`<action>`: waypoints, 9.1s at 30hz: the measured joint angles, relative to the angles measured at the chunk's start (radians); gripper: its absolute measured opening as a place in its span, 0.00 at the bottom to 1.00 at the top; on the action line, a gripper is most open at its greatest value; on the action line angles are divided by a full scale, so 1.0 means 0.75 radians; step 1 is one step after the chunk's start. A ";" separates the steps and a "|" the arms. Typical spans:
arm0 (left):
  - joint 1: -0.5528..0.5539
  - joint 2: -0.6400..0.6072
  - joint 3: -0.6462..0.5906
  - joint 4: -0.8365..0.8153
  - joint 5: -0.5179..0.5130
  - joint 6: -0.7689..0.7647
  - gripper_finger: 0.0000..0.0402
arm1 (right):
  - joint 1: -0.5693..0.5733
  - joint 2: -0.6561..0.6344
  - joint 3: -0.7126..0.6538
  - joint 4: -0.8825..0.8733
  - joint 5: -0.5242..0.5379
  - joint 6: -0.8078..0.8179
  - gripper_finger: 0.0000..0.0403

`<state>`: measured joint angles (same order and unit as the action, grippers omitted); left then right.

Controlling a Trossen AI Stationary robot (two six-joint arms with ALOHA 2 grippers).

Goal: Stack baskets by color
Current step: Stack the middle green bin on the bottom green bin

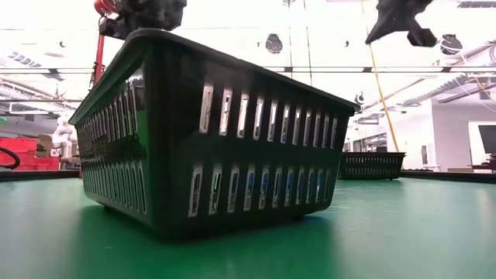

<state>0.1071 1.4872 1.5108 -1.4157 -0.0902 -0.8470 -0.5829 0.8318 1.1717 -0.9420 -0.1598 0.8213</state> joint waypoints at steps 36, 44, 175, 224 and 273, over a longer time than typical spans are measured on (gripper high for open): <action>0.649 0.000 -0.594 0.303 0.121 0.314 0.44 | 0.464 0.057 0.000 0.323 0.317 -0.416 0.00; 0.720 0.000 -0.725 0.373 0.121 0.312 0.44 | 0.403 0.057 0.000 0.323 0.317 -0.596 0.00; -1.545 -0.124 -0.392 0.325 -0.216 -1.857 0.01 | 0.833 0.141 -0.001 0.589 0.394 -0.026 0.00; -1.568 -0.040 -0.389 0.246 -0.196 -1.911 0.01 | 0.832 0.165 -0.001 0.619 0.398 -0.039 0.00; -1.514 -0.056 -0.390 0.323 0.003 -1.774 0.12 | 0.832 0.204 -0.001 0.673 0.387 -0.054 0.00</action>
<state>-1.0286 1.4452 1.2181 -1.1735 -0.0882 -2.1777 0.0414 0.9844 1.1713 -0.4370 0.1303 0.7811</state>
